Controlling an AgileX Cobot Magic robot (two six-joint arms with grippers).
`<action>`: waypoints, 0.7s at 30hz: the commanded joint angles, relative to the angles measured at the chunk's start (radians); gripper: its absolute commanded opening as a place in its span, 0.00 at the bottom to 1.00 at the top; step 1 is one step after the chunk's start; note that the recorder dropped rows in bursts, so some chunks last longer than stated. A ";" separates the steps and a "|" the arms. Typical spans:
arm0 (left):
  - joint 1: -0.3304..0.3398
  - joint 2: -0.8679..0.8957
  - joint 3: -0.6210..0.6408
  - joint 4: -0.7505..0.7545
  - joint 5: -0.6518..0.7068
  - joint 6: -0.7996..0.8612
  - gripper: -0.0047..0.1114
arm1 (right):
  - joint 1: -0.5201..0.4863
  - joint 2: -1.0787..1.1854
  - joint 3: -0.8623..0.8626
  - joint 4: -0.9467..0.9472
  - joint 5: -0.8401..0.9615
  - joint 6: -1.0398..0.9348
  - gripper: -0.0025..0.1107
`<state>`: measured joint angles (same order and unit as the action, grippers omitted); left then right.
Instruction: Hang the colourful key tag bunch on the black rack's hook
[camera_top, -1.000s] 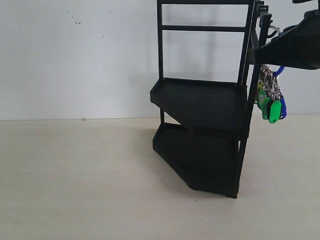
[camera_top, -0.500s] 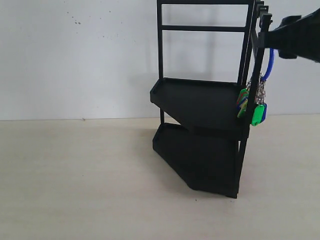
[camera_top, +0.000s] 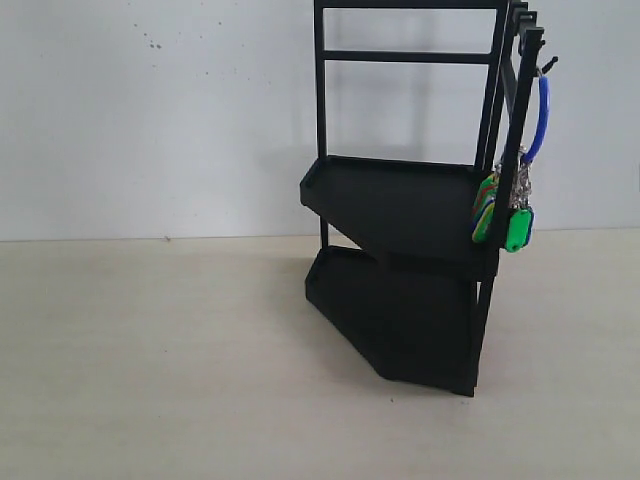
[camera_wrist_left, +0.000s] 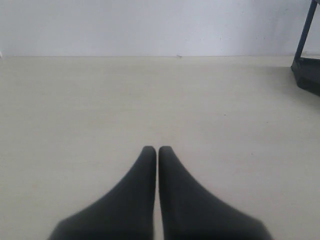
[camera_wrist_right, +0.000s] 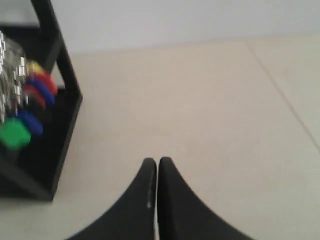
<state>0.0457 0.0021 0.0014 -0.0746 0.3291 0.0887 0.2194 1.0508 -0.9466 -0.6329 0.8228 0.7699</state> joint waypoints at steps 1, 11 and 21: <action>0.002 -0.002 -0.001 -0.007 -0.015 -0.010 0.08 | -0.001 -0.003 0.146 0.261 0.038 -0.149 0.02; 0.002 -0.002 -0.001 -0.007 -0.015 -0.010 0.08 | -0.001 -0.003 0.228 0.273 0.037 -0.145 0.02; 0.002 -0.002 -0.001 -0.007 -0.015 -0.010 0.08 | -0.001 -0.038 0.228 0.257 -0.006 -0.145 0.02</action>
<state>0.0457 0.0021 0.0014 -0.0746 0.3291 0.0887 0.2194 1.0439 -0.7230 -0.3650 0.8523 0.6300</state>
